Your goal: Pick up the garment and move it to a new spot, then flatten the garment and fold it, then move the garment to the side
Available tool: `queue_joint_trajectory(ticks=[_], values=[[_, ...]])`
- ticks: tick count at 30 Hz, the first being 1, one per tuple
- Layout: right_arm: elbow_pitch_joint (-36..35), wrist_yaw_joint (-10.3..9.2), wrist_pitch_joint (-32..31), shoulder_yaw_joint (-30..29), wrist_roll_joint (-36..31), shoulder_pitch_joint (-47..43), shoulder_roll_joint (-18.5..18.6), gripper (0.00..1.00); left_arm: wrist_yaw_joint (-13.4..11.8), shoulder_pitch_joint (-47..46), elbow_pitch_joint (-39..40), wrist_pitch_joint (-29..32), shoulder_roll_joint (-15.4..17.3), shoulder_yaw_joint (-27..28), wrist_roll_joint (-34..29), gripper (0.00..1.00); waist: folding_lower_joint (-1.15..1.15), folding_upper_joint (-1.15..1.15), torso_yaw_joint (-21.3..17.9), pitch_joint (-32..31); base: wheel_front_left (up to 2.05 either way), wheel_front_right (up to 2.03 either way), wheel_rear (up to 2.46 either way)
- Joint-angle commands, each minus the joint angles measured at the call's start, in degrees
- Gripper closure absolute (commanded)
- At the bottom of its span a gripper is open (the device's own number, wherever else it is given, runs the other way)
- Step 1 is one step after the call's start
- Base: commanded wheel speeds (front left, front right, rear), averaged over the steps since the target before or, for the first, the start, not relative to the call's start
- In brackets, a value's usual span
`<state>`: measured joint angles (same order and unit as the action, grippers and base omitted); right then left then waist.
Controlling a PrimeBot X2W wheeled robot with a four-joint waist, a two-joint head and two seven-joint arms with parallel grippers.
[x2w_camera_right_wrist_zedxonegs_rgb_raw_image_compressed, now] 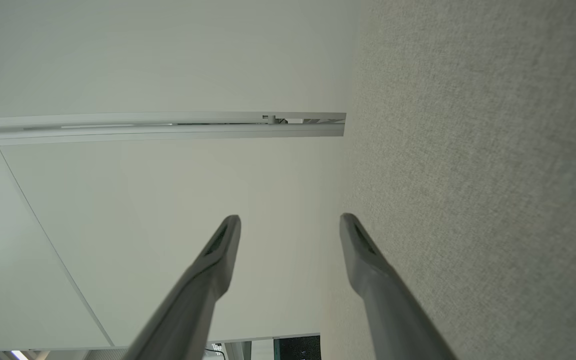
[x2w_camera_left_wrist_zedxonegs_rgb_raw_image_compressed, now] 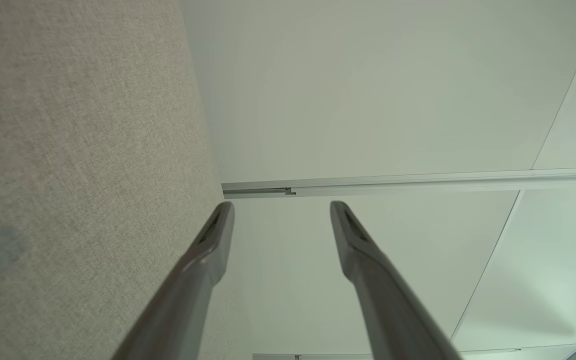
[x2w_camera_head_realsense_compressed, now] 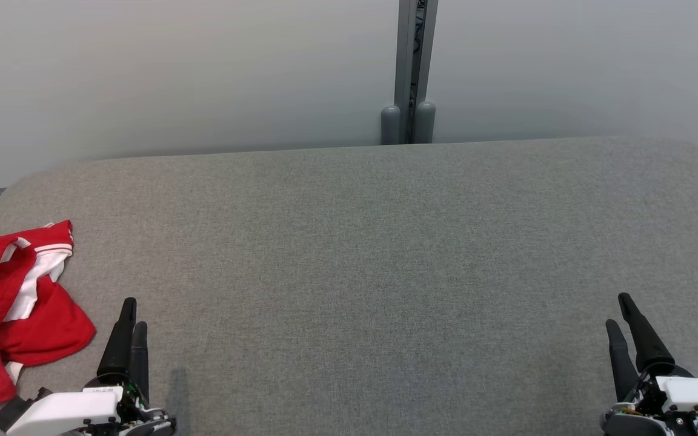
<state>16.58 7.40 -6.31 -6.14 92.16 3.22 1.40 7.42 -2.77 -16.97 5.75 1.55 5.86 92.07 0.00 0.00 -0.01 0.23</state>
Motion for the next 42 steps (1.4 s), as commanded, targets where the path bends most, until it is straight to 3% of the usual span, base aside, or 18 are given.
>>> queue_joint_trajectory(ticks=[1,16,25,42], values=[[-1.24,0.02,0.77,0.47,-0.89,1.42,0.73,0.0,0.0,-1.77,0.97,-0.61,0.72,-0.44,-1.02,0.0,0.0,0.0,0.0,0.02,0.0,0.0,0.0],[-1.36,0.03,4.99,2.75,-11.45,2.38,2.37,0.0,0.02,-2.65,0.35,-4.43,0.87,-0.66,-14.78,0.0,0.0,0.0,-0.08,0.19,0.0,0.0,0.0],[-1.67,0.05,7.36,3.21,-23.51,2.61,2.55,0.0,-0.1,-2.91,0.03,-6.81,0.88,-0.22,-27.62,0.0,0.0,0.0,-0.23,0.29,0.0,0.0,0.0],[-1.29,0.07,10.87,4.21,-40.6,2.78,2.67,0.0,-2.49,-2.94,-0.53,-10.31,1.03,-1.74,-45.47,0.0,0.0,0.0,-0.47,0.44,0.0,0.0,0.0]])
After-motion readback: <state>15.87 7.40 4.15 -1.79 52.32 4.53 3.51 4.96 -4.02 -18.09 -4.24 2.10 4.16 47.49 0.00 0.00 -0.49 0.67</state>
